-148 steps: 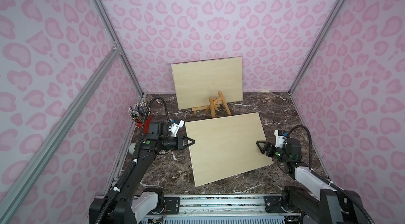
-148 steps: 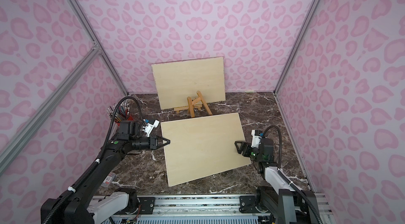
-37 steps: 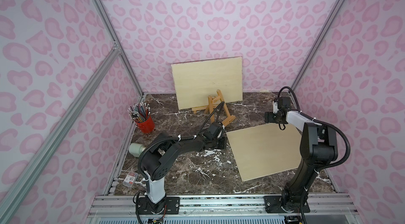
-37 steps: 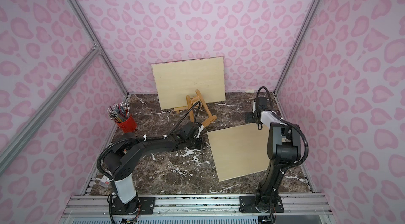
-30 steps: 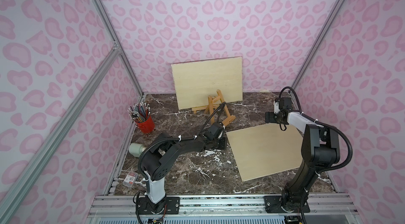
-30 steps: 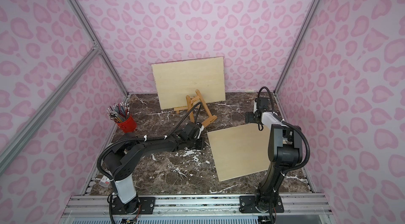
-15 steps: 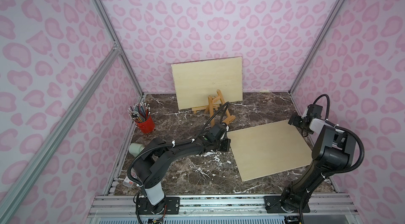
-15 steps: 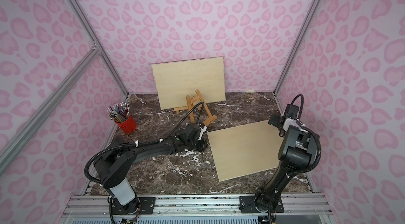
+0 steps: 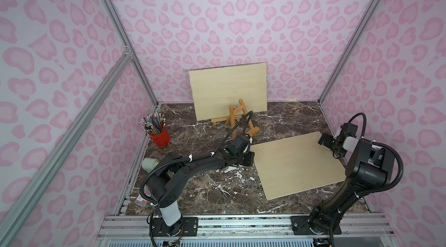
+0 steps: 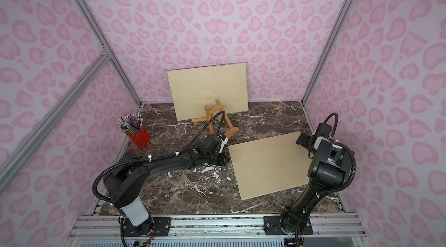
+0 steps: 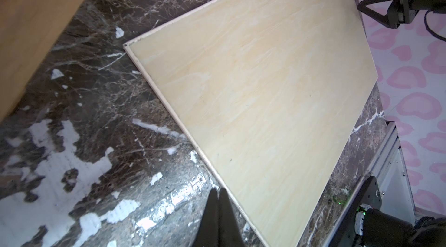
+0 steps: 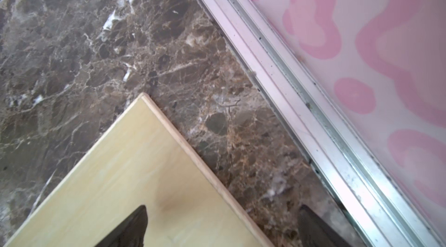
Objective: Disassemble the easel
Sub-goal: Adjust the drawing board at the center of the board.
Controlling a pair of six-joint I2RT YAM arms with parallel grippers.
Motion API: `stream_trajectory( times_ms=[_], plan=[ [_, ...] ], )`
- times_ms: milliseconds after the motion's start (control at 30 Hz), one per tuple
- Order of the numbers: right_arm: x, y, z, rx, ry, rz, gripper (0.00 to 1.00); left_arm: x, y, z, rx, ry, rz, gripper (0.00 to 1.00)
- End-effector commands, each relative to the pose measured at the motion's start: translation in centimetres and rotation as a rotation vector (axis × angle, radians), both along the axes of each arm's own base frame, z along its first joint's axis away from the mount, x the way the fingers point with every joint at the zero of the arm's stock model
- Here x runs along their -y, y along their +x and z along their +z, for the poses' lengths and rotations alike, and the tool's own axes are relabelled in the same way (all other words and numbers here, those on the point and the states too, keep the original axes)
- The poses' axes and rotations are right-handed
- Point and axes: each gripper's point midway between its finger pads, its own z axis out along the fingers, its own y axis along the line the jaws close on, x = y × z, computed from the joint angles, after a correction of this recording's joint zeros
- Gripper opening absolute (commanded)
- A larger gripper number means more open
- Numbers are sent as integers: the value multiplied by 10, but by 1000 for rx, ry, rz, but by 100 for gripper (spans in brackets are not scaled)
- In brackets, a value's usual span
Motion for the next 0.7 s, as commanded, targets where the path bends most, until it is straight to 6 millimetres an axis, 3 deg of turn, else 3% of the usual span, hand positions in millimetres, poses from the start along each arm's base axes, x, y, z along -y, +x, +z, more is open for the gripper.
stream_trajectory(
  times_ms=[0,467,667],
  plan=[
    [-11,-21,-9,-53,43,-12,98,1,2,1,5,6,-4,2],
    [-50,-107,-10,-127,53,-92,98,0,0,-17,0,11,-4,2],
    [-58,-98,24,-57,51,-81,98,-6,-5,-22,-7,19,-5,2]
  ],
)
